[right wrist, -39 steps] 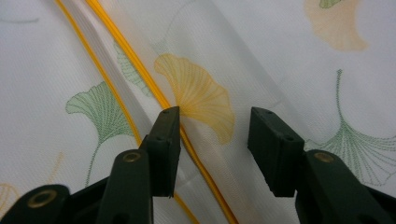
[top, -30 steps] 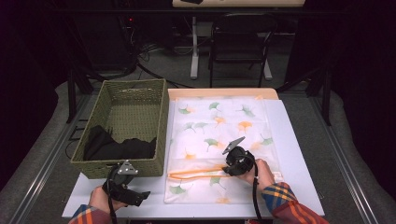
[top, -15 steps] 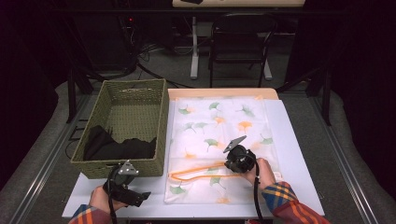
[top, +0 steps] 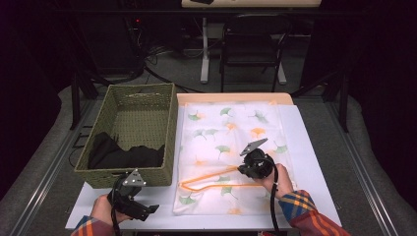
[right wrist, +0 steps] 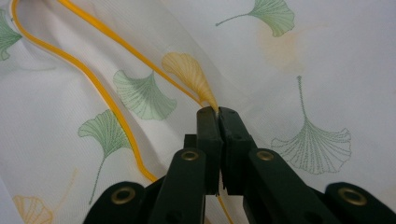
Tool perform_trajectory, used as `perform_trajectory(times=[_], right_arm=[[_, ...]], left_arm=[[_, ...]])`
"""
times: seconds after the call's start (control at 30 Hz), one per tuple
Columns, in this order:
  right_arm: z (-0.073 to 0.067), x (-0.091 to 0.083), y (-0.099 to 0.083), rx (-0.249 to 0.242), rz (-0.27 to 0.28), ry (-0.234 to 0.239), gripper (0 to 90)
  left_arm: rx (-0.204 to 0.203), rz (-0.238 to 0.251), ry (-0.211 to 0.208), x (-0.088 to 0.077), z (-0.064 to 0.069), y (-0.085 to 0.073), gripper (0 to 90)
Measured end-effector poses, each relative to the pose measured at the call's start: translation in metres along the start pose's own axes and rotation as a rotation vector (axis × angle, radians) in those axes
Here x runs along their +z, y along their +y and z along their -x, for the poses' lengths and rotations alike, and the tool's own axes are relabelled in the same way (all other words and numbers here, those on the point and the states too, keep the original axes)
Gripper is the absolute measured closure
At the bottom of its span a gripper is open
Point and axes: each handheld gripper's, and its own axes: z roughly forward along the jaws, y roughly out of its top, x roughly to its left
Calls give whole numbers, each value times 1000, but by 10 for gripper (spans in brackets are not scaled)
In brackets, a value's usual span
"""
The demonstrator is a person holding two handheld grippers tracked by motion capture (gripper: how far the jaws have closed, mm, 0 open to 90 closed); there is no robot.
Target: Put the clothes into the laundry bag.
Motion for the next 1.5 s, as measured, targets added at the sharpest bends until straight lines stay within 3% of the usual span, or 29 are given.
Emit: perform_trajectory(times=[0.1, 0.2, 0.37, 0.57, 0.77, 0.93, 1.37, 1.5], right_arm=[[1, 1, 0, -1, -2, 10, 884], [2, 1, -1, 1, -1, 12, 885], [1, 1, -1, -7, -3, 10, 884], [-1, 0, 0, -10, -2, 1, 885], [-1, -1, 1, -9, -4, -3, 887], [-1, 0, 1, -5, -11, -3, 888], [0, -5, 2, -1, 10, -13, 889], [0, -5, 3, -1, 4, -12, 889]], left_arm=[[19, -3, -34, -4, 3, 3, 58], [46, -5, -39, -10, 4, 6, 50], [50, -3, -51, -20, 2, 9, 38], [60, 6, -42, -37, 0, 19, 34], [98, 19, -28, -56, -4, 30, 32], [128, 15, 11, -69, -8, 39, 25], [118, -14, 103, -92, -53, 69, 4], [112, -58, 115, -91, -69, 75, 0]])
